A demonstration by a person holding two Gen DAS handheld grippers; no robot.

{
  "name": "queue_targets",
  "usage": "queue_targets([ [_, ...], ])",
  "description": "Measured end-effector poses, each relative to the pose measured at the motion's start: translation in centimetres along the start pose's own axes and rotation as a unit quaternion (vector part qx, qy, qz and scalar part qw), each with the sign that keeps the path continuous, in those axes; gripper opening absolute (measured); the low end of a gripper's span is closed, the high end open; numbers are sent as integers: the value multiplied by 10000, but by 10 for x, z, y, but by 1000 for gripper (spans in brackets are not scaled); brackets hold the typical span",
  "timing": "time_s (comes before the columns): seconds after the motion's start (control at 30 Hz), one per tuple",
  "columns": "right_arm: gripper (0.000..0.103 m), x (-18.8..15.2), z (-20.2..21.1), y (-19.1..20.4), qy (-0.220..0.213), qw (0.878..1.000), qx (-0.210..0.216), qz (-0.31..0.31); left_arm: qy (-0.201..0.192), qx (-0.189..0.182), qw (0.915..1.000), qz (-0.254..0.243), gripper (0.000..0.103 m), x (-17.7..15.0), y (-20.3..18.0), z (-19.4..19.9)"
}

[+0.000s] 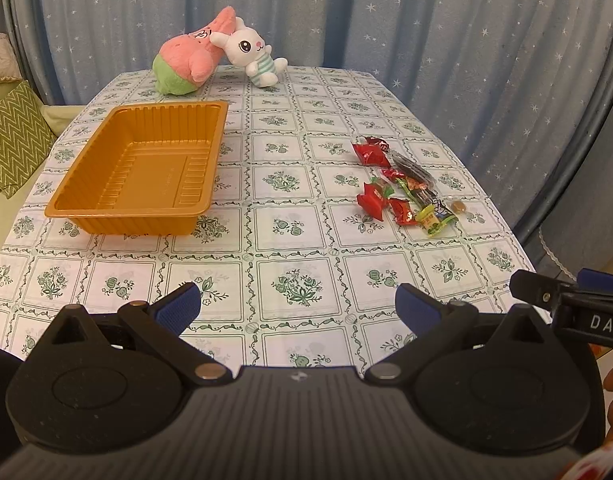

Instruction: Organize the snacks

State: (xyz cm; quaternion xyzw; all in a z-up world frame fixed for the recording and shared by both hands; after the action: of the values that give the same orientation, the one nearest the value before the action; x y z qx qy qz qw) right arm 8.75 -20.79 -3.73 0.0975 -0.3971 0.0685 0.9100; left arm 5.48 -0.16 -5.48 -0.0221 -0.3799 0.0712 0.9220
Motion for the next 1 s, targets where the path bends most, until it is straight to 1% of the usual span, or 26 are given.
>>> queue_targets([
  [1.0,103,0,0,-2,16,10000,-23,-15,28,-51,10000,41,103,-1,0,-1],
])
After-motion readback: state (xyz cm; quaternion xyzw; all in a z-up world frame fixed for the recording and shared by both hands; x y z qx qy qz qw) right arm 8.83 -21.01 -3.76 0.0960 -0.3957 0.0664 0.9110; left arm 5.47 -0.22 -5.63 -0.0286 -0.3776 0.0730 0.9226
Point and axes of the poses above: each gripper's, at about its wrist camera, not at the fingertips, and z roughly against the way its jaws point, y to its left, x to its top, the point moved 8 cm from there along -z, roughly the way its jaws point, and after that the axes turned 2 degrees about -y, right-handed, at the moved point
